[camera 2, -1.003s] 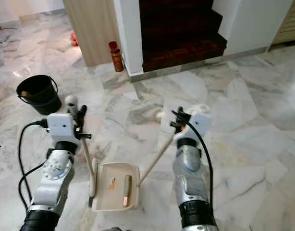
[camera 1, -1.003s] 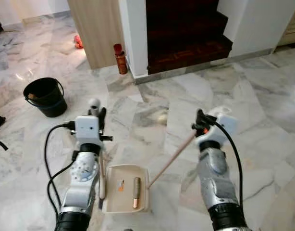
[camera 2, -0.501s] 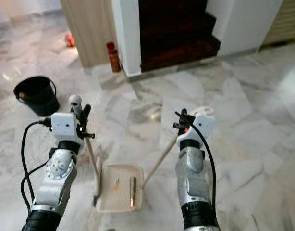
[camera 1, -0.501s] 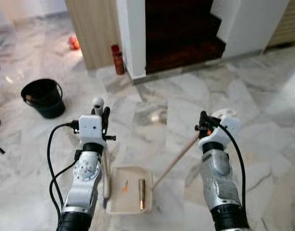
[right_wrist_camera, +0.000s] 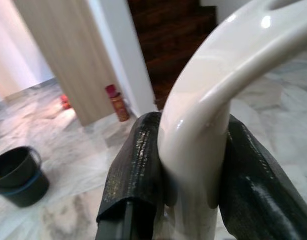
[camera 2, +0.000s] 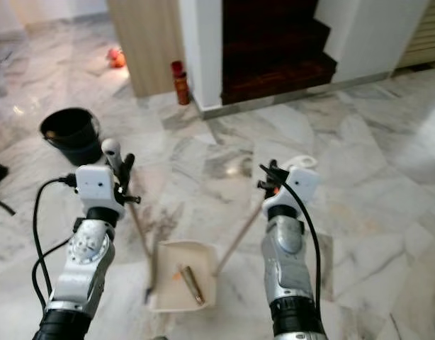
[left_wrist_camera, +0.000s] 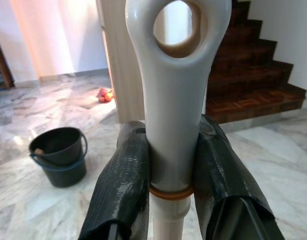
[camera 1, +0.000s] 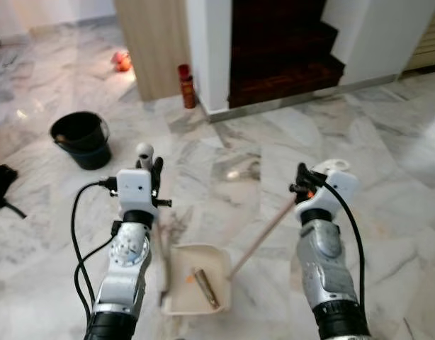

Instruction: Sweep floor

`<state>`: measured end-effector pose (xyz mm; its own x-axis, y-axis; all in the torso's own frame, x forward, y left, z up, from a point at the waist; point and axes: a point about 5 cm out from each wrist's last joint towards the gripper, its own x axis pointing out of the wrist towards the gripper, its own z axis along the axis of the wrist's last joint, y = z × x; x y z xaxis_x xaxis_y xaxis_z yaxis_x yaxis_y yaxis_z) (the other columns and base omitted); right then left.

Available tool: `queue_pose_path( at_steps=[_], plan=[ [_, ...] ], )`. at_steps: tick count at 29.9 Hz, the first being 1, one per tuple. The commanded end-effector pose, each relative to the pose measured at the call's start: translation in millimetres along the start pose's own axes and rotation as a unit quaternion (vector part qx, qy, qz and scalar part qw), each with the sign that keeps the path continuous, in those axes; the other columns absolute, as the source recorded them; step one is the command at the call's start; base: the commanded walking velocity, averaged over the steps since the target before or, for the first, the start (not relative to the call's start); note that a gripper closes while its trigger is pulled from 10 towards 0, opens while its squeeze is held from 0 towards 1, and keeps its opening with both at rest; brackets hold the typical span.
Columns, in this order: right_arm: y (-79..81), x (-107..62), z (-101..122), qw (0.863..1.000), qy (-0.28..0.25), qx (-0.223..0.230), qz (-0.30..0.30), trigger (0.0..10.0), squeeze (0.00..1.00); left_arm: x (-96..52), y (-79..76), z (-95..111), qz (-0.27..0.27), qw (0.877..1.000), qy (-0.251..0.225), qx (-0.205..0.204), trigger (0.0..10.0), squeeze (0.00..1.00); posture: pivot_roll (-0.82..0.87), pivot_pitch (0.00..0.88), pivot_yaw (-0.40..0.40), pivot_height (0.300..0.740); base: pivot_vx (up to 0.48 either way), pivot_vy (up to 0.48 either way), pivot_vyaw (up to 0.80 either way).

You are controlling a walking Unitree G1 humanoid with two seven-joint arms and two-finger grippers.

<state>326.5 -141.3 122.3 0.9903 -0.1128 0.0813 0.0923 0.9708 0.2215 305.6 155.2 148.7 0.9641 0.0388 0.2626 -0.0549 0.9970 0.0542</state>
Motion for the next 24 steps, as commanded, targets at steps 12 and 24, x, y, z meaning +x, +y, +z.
queue_pose_path(
  at_steps=[12,24],
  plan=[
    [7.0,2.6,9.2,0.999,-0.019,0.028,0.005,10.0,0.00,2.9,-0.1,8.8,0.000,1.000,-0.020,0.005,10.0,0.00,0.11,0.092,0.033,0.740,0.000,0.258,0.56],
    [8.7,1.4,4.4,0.999,-0.011,0.037,0.010,10.0,0.00,7.3,3.9,14.5,0.006,0.999,-0.034,0.014,10.0,0.00,0.20,0.061,0.028,0.740,0.000,0.063,0.03]
  ],
)
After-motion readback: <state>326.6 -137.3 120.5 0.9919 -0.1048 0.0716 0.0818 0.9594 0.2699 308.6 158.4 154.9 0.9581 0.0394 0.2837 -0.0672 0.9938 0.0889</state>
